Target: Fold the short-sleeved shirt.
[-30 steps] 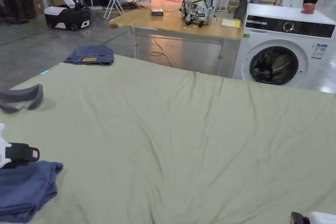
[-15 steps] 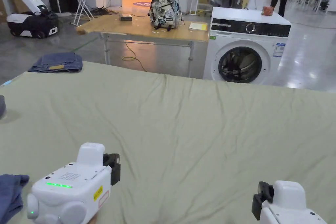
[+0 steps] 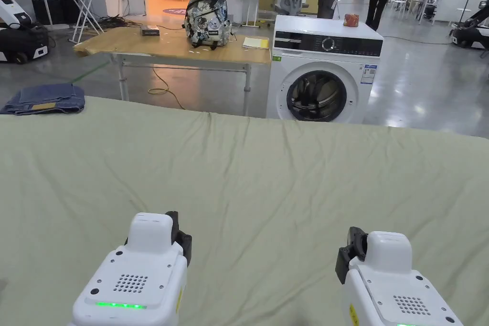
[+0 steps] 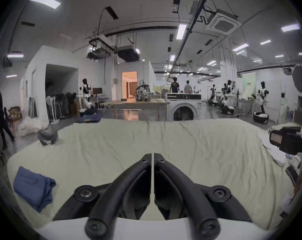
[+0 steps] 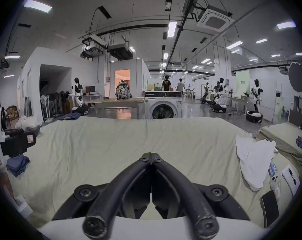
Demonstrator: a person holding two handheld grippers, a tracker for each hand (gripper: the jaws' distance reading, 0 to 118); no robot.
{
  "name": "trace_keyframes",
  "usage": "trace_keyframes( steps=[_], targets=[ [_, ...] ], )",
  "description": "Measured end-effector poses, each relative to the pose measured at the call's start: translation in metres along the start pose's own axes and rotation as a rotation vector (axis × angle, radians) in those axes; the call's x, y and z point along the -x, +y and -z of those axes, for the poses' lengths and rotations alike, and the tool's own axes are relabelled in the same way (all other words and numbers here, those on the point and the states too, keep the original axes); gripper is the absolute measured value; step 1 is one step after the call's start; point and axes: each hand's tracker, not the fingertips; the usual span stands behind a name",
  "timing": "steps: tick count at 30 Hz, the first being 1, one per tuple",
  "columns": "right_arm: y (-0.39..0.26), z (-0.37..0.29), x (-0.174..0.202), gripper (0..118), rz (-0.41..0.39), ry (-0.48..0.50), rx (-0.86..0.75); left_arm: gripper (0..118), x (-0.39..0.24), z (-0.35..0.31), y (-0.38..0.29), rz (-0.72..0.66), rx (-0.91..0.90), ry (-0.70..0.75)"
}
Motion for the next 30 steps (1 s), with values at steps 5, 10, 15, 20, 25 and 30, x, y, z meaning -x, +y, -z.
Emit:
trace_keyframes(
  steps=[5,10,15,20,25,30],
  targets=[
    [0.0,0.0,0.003,0,-0.007,0.0,-0.016,0,0.001,-0.009,0.0,0.023,-0.062,0.054],
    [-0.003,-0.001,0.008,2,-0.024,-0.014,-0.049,0,0.005,-0.012,0.005,0.01,-0.076,0.058],
    [-0.001,-0.001,0.005,52,-0.006,-0.027,-0.062,16,0.007,-0.011,0.01,0.02,-0.099,0.097],
    [0.0,-0.004,0.003,73,-0.02,-0.061,-0.111,73,0.014,-0.009,0.014,0.011,-0.115,0.077],
    [0.004,-0.006,0.004,87,-0.048,-0.084,-0.141,87,0.018,-0.009,0.017,0.016,-0.124,0.055],
    [0.009,-0.007,0.005,90,-0.046,-0.084,-0.149,87,0.025,-0.008,0.018,-0.018,-0.14,0.055]
  ],
)
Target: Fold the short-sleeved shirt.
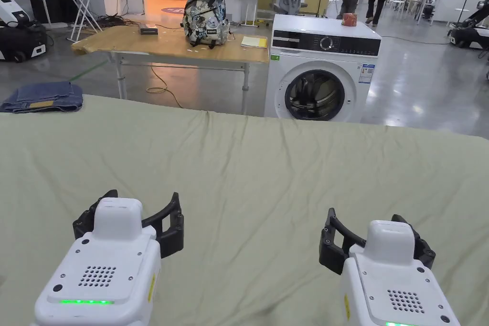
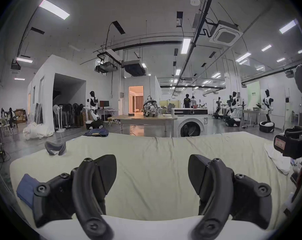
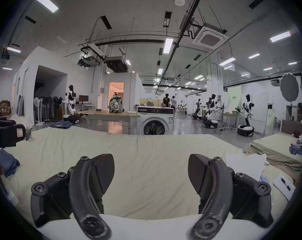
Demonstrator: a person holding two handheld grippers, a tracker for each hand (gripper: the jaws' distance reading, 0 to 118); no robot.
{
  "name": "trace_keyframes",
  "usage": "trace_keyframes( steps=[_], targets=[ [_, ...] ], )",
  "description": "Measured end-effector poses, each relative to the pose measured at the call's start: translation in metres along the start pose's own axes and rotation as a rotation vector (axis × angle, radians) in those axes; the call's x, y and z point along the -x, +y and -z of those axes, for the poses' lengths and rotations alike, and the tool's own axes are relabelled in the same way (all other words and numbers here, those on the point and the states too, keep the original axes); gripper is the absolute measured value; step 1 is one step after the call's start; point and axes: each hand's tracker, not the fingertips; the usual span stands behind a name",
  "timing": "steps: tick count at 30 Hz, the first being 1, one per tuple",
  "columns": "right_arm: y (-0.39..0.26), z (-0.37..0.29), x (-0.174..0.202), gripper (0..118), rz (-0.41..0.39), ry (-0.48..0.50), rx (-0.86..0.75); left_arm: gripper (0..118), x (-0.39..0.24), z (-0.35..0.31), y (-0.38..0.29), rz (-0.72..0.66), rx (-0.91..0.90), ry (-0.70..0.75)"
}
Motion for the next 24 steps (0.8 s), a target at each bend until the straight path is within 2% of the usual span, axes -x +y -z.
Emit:
trace_keyframes(
  steps=[7,11,16,24],
  targets=[
    [0.005,0.009,-0.001,93,-0.014,-0.031,0.01,87,0.002,0.005,-0.002,0.03,0.004,0.007],
    [0.008,0.013,-0.007,93,0.017,0.013,0.018,87,0.0,0.013,-0.001,0.056,0.051,-0.001],
    [0.014,0.019,-0.004,93,0.001,0.008,0.068,87,0.0,0.016,0.001,0.024,0.054,0.02],
    [0.021,0.028,-0.002,93,0.095,-0.017,0.149,87,0.002,0.015,0.002,0.039,0.048,-0.02]
  ],
)
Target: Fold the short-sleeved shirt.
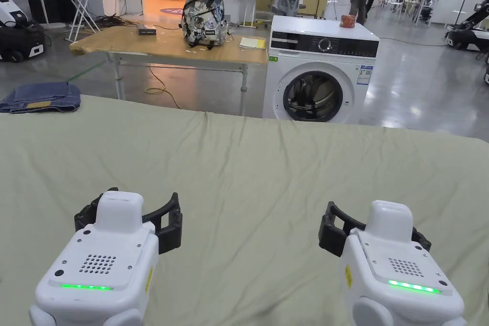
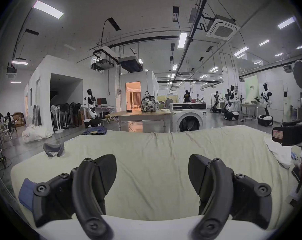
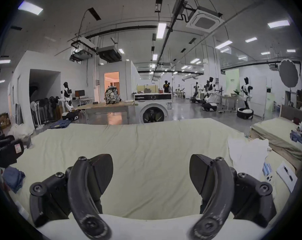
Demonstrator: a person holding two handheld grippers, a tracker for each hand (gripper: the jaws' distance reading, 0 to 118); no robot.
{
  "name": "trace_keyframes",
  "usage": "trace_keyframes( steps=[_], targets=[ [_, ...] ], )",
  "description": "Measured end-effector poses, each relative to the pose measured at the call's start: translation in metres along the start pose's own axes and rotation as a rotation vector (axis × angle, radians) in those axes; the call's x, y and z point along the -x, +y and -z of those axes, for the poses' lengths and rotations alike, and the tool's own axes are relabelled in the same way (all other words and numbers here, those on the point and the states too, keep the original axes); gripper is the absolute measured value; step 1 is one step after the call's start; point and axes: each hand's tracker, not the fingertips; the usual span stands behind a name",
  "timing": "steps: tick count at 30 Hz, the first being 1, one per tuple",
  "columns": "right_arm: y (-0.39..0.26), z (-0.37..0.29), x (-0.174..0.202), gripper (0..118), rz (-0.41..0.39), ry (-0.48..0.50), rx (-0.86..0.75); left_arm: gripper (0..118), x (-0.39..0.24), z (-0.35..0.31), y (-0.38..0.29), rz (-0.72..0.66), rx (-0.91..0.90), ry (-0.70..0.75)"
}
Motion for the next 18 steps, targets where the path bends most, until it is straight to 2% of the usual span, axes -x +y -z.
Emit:
trace_keyframes(
  steps=[4,6,10,18],
  targets=[
    [0.003,0.002,0.003,95,0.039,-0.039,0.027,87,0.003,-0.001,-0.001,-0.018,0.012,-0.002],
    [0.003,0.003,0.007,96,0.01,-0.091,0.051,87,0.006,0.001,-0.002,-0.034,0.04,-0.015],
    [-0.001,0.002,0.015,96,-0.03,-0.134,0.043,87,0.011,0.003,-0.007,-0.027,0.061,-0.019],
    [-0.002,-0.002,0.021,96,-0.023,-0.131,0.038,87,0.015,-0.001,-0.01,-0.066,0.061,-0.021]
  ],
)
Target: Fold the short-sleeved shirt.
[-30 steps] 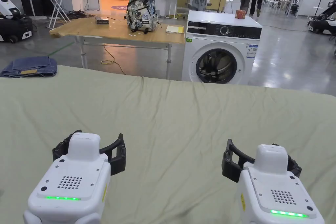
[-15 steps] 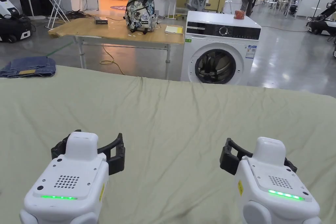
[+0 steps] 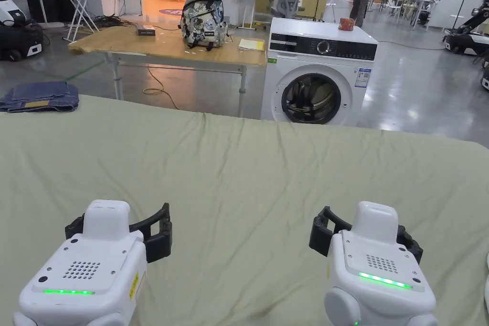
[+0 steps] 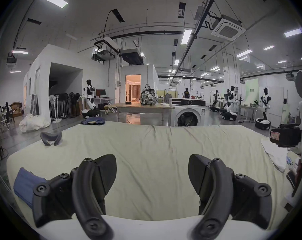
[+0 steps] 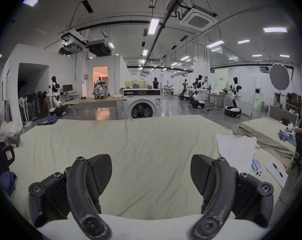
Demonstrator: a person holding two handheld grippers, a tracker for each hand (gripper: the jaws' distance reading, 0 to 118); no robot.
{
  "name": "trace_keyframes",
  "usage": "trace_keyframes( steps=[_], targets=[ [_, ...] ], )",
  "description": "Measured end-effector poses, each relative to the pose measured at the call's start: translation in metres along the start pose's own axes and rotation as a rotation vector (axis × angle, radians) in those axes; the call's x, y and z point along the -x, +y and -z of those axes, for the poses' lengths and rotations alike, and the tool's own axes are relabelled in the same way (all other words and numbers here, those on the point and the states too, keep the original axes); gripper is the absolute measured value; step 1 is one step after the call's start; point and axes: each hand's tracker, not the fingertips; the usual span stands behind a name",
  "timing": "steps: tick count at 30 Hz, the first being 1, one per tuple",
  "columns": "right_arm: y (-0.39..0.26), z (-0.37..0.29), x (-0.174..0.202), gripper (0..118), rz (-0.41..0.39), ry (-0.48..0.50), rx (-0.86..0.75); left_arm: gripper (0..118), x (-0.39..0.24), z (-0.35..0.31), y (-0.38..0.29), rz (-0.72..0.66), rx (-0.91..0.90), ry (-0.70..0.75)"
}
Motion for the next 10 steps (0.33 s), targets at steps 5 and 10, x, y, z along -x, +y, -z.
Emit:
trace_keyframes(
  steps=[5,10],
  targets=[
    [-0.0011,-0.0018,0.0027,96,-0.023,-0.001,-0.019,87,-0.0044,-0.0011,-0.0021,0.025,-0.001,0.01],
    [-0.0003,0.0029,-0.0034,96,-0.008,0.035,0.021,87,-0.0028,-0.0018,-0.0024,0.008,-0.004,-0.021]
  ],
)
